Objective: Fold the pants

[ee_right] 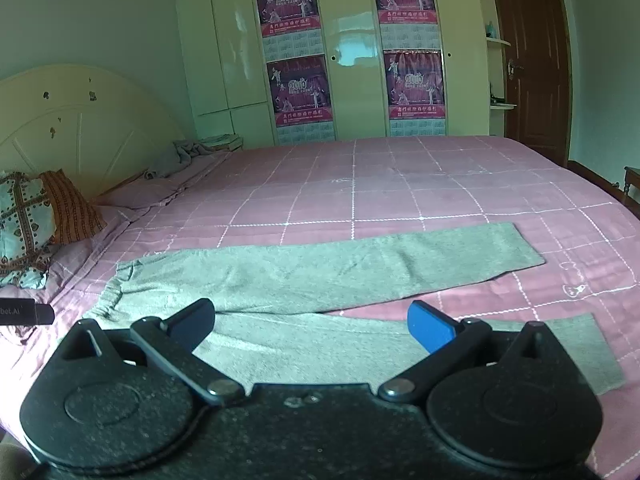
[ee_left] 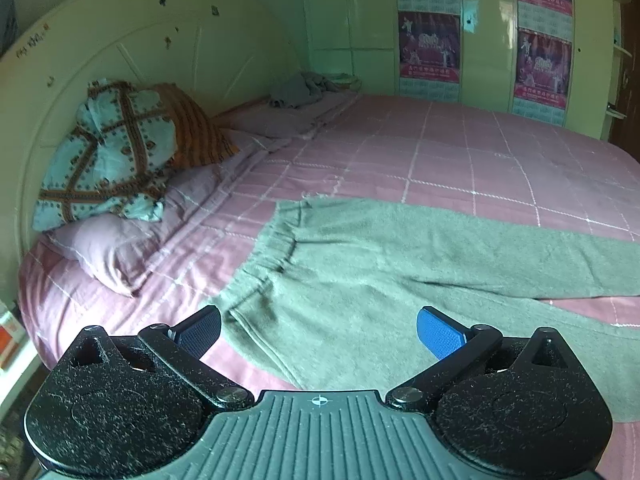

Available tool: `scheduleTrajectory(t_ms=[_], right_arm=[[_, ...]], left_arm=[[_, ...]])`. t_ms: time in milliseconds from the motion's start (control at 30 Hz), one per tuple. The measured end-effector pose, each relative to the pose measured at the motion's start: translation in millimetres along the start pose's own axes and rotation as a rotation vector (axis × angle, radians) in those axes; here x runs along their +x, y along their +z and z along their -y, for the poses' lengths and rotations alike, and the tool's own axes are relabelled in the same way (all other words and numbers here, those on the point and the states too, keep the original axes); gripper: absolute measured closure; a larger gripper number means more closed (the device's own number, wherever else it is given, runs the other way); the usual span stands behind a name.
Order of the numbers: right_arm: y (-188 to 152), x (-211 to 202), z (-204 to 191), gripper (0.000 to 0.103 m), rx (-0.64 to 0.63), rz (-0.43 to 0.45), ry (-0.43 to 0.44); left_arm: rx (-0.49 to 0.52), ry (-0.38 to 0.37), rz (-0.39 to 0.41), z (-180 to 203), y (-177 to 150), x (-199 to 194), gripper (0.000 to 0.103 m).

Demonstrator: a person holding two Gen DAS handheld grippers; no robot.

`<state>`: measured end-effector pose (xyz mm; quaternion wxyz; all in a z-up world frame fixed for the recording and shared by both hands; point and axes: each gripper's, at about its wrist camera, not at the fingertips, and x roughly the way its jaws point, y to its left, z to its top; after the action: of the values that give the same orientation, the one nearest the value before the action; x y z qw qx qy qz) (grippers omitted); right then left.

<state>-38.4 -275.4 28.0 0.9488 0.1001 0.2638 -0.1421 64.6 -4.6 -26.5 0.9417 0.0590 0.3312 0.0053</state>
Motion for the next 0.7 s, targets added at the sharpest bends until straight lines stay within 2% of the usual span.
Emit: scheduleTrajectory(t_ms=[167,400,567,700], right_arm=[[7,-12,-4,0.0,-0.005,0.064,0.038],[0,-15,4,0.0,-0.031,0.037,0.038],[-3,6,12,0.0,-0.015,-0.003,0.062],[-7,36,19,0.0,0.001,-0.022,0.072]], left_arm=[[0.001,0.009,0.025,1,1,-8,0.0],[-0.046,-0.016,0.004,10,-7,-5,0.0],[-0.004,0.006,-0.01,36,-2,21,0.0],[-0.022,0.011,-0.036,52,4,49,0.0]])
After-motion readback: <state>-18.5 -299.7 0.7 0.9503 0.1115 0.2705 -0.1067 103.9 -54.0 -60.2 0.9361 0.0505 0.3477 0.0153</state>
